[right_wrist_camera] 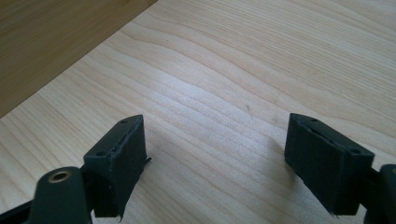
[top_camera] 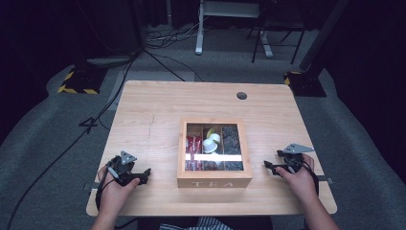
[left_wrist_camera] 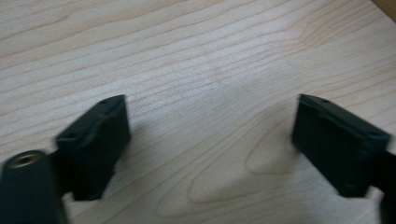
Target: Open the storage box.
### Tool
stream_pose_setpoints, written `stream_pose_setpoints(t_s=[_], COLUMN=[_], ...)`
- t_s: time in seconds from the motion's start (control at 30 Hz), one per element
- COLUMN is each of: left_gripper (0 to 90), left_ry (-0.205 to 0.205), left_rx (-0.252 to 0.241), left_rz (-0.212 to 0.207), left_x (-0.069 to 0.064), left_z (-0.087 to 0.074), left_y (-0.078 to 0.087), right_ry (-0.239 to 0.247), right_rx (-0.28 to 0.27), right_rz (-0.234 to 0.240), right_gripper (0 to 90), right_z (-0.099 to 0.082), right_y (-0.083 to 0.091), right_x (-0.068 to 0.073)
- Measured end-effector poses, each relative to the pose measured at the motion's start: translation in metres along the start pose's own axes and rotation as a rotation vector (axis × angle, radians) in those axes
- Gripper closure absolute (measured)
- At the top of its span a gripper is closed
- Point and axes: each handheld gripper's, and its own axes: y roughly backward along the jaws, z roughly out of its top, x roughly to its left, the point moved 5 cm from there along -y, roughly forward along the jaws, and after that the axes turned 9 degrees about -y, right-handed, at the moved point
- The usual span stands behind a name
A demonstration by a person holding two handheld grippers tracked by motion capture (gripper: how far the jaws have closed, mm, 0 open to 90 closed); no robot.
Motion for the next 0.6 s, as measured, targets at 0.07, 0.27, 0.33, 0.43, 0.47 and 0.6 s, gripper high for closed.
stream_pose_setpoints(t_s=[0.07, 0.27, 0.33, 0.43, 0.47, 0.6], left_gripper=[23.5, 26.9, 27.1, 27.7, 28.0, 28.3], left_ry=[-0.001, -0.011, -0.031, -0.035, -0.048, -0.06], left_rx=[0.006, -0.016, -0.033, -0.054, -0.072, -0.097], left_rz=[-0.004, -0.036, -0.047, -0.056, -0.063, -0.069], left_x=[0.0, -0.004, -0.009, -0.013, -0.017, -0.024], left_z=[0.001, 0.007, 0.013, 0.018, 0.022, 0.027], left_y=[0.002, 0.012, 0.023, 0.031, 0.038, 0.047], right_ry=[0.0, 0.0, 0.0, 0.0, 0.0, 0.001], right_rx=[0.0, 0.0, 0.0, 0.0, 0.0, 0.0], right_rz=[0.0, 0.001, 0.001, 0.001, 0.001, 0.001], right_gripper=[21.1, 21.1, 21.1, 21.1, 21.1, 21.1], right_z=[0.0, 0.0, 0.0, 0.0, 0.0, 0.0], right_y=[0.0, 0.0, 0.0, 0.0, 0.0, 0.0], right_x=[0.0, 0.0, 0.0, 0.0, 0.0, 0.0])
